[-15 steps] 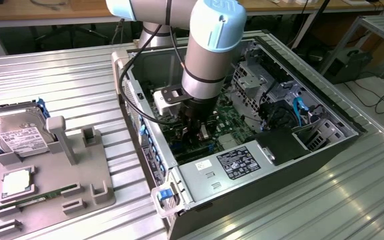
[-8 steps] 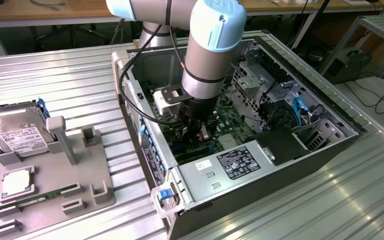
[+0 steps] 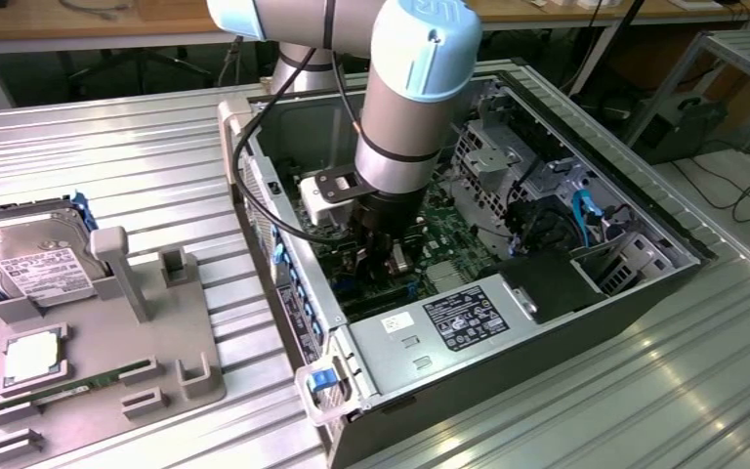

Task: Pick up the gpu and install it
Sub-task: 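Insert the gpu into the slot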

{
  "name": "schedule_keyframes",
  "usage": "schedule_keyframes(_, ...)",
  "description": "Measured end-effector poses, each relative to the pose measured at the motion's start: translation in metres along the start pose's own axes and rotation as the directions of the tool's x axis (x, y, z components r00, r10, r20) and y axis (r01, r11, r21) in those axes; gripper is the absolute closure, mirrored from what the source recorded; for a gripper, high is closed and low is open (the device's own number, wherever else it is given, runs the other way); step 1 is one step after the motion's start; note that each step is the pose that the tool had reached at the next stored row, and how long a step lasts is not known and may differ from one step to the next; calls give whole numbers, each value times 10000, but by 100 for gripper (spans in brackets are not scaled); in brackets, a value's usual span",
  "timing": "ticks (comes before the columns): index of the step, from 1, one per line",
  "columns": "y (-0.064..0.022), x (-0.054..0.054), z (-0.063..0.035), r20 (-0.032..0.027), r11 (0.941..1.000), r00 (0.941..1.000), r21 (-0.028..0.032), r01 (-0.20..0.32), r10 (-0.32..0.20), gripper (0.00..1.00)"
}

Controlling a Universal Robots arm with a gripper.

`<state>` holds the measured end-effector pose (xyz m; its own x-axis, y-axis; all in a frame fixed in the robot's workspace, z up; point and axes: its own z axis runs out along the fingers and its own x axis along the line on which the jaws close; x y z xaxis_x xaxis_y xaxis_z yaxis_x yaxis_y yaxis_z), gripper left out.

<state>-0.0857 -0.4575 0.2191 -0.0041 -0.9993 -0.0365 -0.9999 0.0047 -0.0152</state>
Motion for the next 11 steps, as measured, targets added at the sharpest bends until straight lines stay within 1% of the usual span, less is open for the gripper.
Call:
schedule_keyframes(1,0,0,0,-1,10000,10000,0,0,0,65)
schedule_keyframes(7,0,1,-1,-2,10000,10000,-1,0,0,64)
schedule_keyframes(8,0,1,-1,-2,10000,10000,-1,0,0,57)
schedule_keyframes(11,0,0,-25,-6,10000,10000,0,0,0,57)
